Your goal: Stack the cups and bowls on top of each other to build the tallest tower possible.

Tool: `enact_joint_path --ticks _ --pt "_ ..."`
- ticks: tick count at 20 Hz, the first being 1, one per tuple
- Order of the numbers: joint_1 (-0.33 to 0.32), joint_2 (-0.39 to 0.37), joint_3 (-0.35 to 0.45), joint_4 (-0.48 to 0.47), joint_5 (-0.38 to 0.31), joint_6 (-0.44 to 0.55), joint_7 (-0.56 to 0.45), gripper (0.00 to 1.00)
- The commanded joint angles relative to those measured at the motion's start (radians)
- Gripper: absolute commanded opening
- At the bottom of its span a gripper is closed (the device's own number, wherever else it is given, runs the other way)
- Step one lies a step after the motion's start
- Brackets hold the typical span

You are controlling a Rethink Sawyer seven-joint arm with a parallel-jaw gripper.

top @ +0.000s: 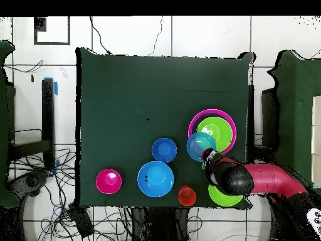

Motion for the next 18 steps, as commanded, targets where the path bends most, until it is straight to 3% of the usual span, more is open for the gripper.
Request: enact_joint_path --ticks 1,18 --pt "0.025 0.061 0.036 -0.063 -0.019 0.121 -0.241 0.00" --pt "0.061 0.006 0.000 -0.092 -0.074 0.097 -0.206 0.00"
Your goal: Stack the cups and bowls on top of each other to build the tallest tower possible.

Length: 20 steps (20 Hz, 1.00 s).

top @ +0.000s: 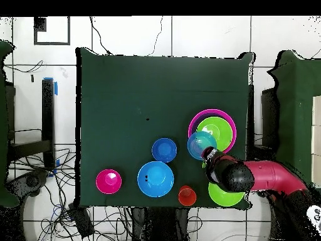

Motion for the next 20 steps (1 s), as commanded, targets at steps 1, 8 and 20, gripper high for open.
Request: enact_joint_path --ticks 1,8,20 --pt "0.056 -0.012 -0.002 -0.067 -0.074 0.071 -0.204 0.00" --pt "0.088 -0.035 -0.035 -0.087 -0.110 0.058 -0.178 0.00" --pt "0.133 -0.051 -0.077 -0.119 -0.169 0.042 -0.141 0.00"
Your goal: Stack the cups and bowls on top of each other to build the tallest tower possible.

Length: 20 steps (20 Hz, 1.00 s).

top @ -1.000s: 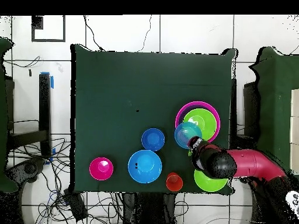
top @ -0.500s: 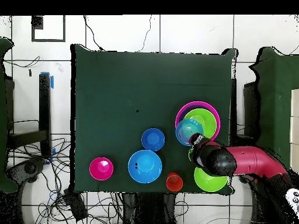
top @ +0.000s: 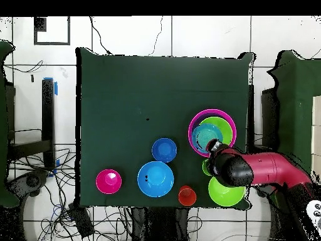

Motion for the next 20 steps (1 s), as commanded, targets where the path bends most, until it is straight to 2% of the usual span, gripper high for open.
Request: enact_joint_path --ticks 1,20 --pt "0.066 0.004 -0.055 -0.064 -0.106 0.040 -0.137 0.00" --pt "0.080 0.021 -0.106 -0.084 -0.142 0.007 -0.122 0.00"
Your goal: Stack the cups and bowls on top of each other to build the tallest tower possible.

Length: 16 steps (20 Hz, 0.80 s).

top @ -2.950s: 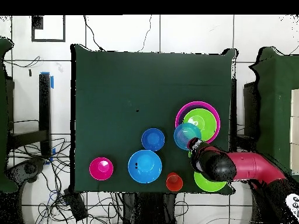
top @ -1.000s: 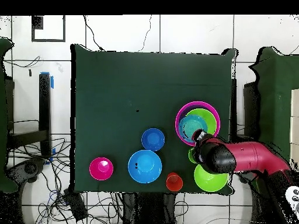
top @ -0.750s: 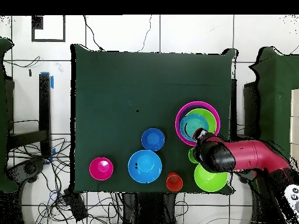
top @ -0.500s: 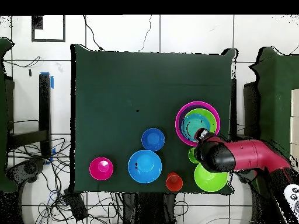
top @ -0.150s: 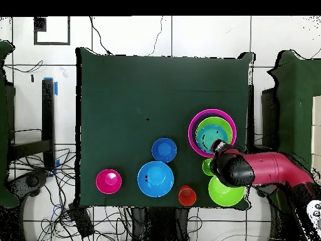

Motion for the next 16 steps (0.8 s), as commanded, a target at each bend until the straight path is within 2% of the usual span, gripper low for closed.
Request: enact_joint_path --ticks 1,8,9,16 --pt "0.051 0.025 -0.047 -0.050 -0.095 0.006 -0.119 0.00" --pt "0.076 0.021 -0.080 -0.057 -0.103 0.032 -0.110 0.00" --pt "0.081 0.021 -0.085 -0.059 -0.104 0.032 -0.108 1.00" --pt "0.083 0.046 -0.105 -0.050 -0.100 -0.018 -0.095 1.00"
